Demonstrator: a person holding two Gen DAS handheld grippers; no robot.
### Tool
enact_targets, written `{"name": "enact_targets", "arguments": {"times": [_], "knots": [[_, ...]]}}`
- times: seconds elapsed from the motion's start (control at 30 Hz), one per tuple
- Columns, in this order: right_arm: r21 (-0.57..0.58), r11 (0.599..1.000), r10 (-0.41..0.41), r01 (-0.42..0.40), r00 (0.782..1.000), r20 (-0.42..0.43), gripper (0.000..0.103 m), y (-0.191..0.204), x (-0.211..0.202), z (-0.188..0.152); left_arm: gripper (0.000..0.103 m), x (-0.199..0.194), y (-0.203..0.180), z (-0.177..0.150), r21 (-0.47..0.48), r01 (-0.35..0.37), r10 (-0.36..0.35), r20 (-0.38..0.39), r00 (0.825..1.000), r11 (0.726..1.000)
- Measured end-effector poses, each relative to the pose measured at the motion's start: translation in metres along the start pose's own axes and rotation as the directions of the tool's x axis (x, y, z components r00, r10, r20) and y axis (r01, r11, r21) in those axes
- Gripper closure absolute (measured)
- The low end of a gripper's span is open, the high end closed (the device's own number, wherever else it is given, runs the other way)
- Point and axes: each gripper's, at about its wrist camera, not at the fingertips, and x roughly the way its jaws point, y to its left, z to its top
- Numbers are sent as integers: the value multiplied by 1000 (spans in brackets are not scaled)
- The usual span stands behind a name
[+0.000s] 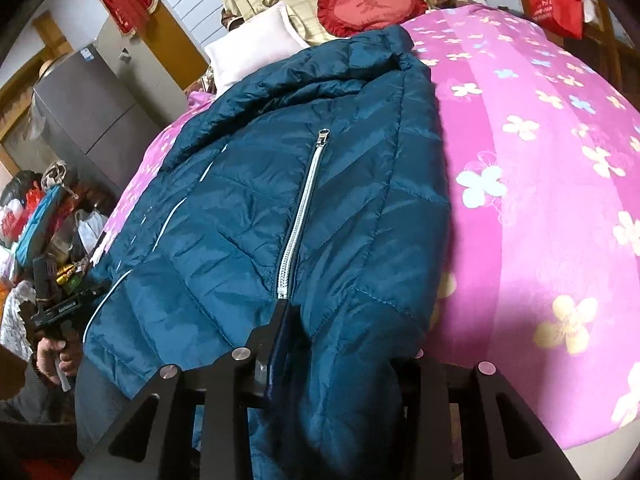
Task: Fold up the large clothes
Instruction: 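Grasp the hem with the right tool while the left tool holds it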
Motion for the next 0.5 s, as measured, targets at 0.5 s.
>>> {"name": "enact_targets", "arguments": {"times": [0.5], "knots": [[-52,998,-28,28,1000,9,66,7,2,0,67,3,-4,0,27,-47,47,12,999,999]]}}
